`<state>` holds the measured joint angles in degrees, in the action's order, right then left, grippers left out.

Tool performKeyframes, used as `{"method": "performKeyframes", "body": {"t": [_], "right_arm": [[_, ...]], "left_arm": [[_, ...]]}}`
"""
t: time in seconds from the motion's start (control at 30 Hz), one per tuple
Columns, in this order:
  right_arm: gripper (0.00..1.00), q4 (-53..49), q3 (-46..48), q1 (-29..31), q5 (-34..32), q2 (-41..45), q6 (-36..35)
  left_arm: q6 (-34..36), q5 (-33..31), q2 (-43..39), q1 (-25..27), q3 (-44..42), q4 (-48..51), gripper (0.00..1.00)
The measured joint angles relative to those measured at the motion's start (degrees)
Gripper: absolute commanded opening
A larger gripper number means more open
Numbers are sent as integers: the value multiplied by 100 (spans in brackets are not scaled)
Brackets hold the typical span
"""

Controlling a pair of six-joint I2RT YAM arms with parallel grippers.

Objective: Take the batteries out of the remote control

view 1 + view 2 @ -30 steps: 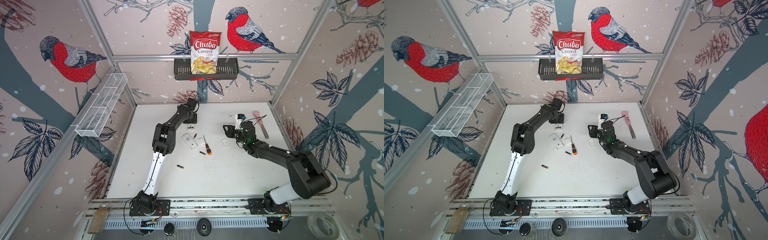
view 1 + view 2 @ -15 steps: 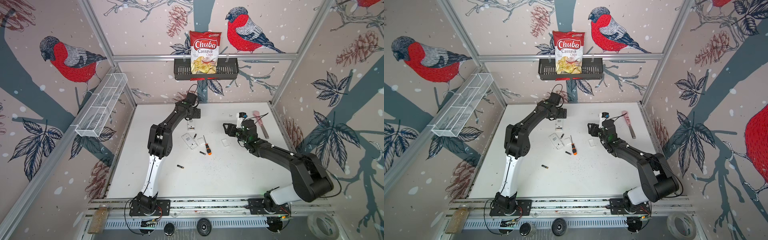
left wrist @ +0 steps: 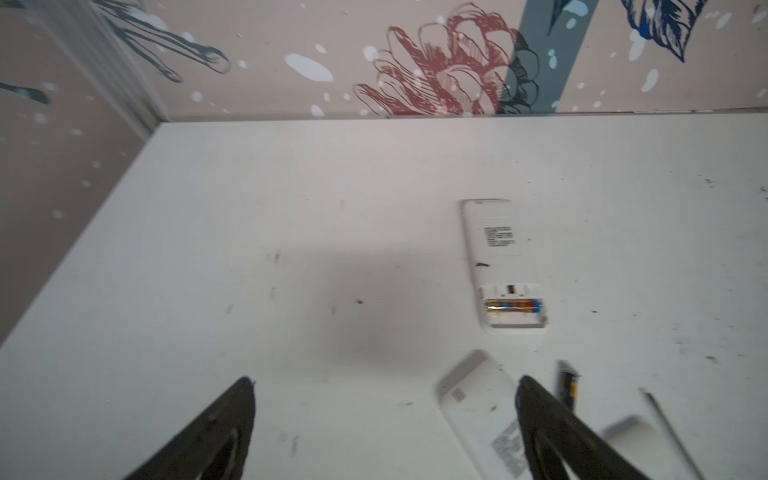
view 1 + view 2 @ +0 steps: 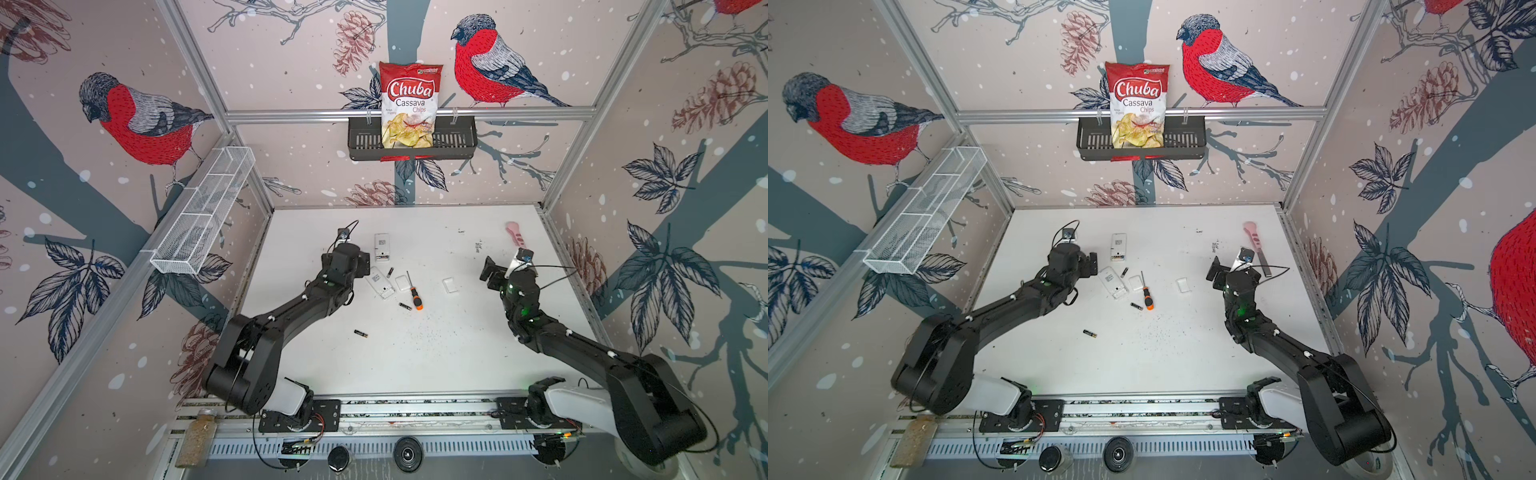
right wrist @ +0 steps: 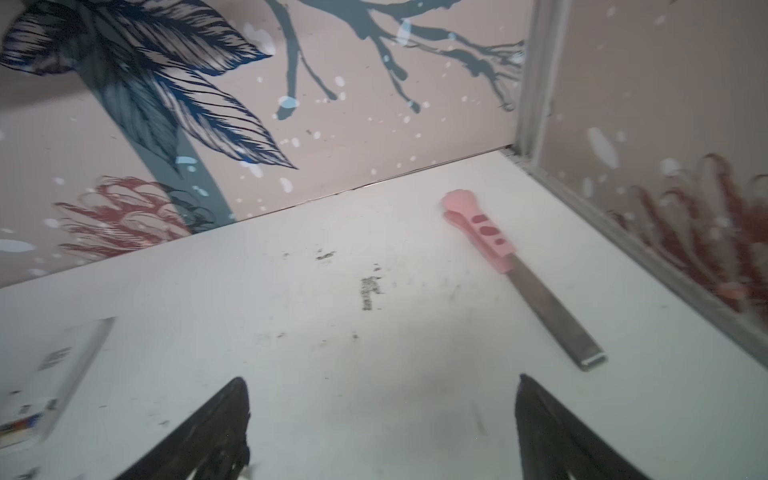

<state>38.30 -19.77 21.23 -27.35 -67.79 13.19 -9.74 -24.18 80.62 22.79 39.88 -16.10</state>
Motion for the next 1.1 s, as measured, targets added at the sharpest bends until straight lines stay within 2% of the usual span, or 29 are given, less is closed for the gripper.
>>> {"method": "performKeyframes", "body": {"t": [0.07,0.17,0.37,0.5,0.67,0.73,0.87,1.1], "right_arm": [[99,243,127,-72,-382,-55,-153],[99,682,96,-146,-673,-192,-448],[100,1707,431,-153,-822,-680,-1202],[99,2367,601,-269,-651,-645,-1467],[99,2723,892,-555,-385,-323,-1486],[99,2820,1005,-662,-339,-192,-1495],[99,2850,1270,-994,-133,-81,-1462],[99,3182,1561,-1263,302,-96,-1320]], "left_arm": [[356,-284,-133,-66,-608,-686,96],[800,-551,-13,-66,-986,-1244,96],[1169,-667,433,-240,-1547,-2468,96],[1235,-286,507,-649,-1681,-2909,96],[758,638,389,-1574,-1611,-2999,93],[579,863,302,-1768,-1705,-3067,93],[457,1340,142,-1836,-1923,-3209,93],[590,1342,-210,-1845,-2490,-3836,95]]}}
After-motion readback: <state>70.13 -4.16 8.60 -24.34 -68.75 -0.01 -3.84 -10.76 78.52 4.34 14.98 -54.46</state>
